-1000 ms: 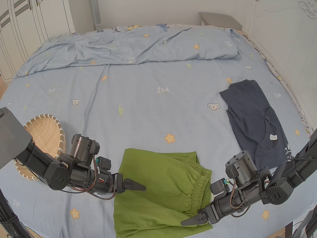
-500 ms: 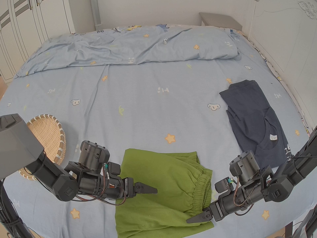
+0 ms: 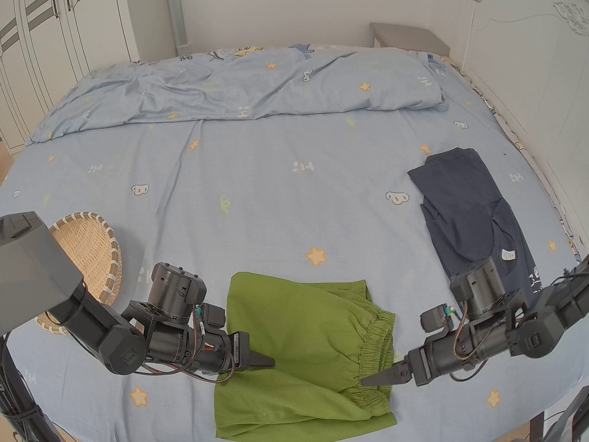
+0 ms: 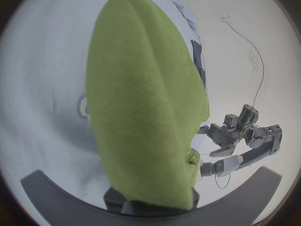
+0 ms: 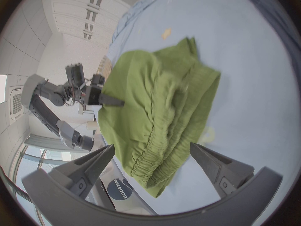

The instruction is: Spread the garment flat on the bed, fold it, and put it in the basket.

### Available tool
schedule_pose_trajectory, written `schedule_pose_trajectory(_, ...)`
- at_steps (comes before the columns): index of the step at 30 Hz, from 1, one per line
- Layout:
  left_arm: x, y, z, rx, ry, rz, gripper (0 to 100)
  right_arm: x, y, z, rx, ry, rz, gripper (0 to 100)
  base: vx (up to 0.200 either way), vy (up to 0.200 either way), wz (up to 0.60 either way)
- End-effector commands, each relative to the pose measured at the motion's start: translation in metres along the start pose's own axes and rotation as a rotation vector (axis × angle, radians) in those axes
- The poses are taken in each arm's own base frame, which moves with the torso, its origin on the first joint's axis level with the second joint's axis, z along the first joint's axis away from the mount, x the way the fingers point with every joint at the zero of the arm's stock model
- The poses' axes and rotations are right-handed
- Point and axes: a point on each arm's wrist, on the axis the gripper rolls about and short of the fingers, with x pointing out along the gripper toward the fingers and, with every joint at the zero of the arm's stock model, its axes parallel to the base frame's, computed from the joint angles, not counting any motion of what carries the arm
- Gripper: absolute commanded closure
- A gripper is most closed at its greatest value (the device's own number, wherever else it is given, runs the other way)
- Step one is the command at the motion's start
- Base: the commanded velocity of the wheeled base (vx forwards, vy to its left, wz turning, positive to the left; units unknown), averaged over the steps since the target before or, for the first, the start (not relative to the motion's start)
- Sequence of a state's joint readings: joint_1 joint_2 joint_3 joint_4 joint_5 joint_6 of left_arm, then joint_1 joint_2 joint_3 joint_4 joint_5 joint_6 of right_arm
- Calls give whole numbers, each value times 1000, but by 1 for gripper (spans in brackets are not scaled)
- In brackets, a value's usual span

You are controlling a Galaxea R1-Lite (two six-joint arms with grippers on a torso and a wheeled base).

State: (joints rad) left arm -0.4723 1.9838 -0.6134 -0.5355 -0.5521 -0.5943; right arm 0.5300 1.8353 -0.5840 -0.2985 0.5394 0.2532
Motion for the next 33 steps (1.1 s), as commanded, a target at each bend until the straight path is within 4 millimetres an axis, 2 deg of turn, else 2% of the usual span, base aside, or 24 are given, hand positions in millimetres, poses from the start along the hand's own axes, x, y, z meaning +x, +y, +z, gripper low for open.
schedule_pose_trajectory(1, -27, -22, 10, 53, -96, -56, 100, -68, 10, 28, -12, -244, -22, 0, 0, 0, 0)
schedule_pose_trajectory(4, -43, -38, 18, 99, -161, -94, 100, -110, 11, 50, 17, -340, -61, 0, 0, 0, 0)
schedule_pose_trajectory(5, -48, -40, 20, 106, -178, -101, 100, -117, 10, 55, 26, -355, -71, 0, 0, 0, 0)
schedule_pose_trajectory(7, -68, -46, 29, 134, -248, -113, 100, -145, 5, 72, 67, -404, -102, 0, 0, 0, 0)
schedule_pose_trajectory(10, -85, -50, 43, 176, -303, -100, 100, -165, 1, 79, 105, -424, -133, 0, 0, 0, 0)
schedule_pose_trajectory(13, -101, -53, 51, 156, -276, -45, 100, -172, -3, 75, 130, -429, -128, 0, 0, 0, 0)
schedule_pose_trajectory(15, -101, -53, 51, 156, -276, -45, 100, -172, -3, 75, 130, -429, -128, 0, 0, 0, 0)
schedule_pose_trajectory(16, -110, -48, 53, 157, -229, 17, 100, -170, -7, 72, 137, -417, -99, 0, 0, 0, 0)
schedule_pose_trajectory(24, -126, -40, 65, 158, -261, 53, 100, -163, -4, 69, 131, -387, -82, 0, 0, 0, 0)
schedule_pose_trajectory(29, -144, -44, 72, 121, -266, 79, 100, -164, -3, 69, 125, -391, -82, 0, 0, 0, 0)
schedule_pose_trajectory(33, -150, -48, 70, 105, -238, 91, 100, -164, -3, 69, 122, -392, -83, 0, 0, 50, 0)
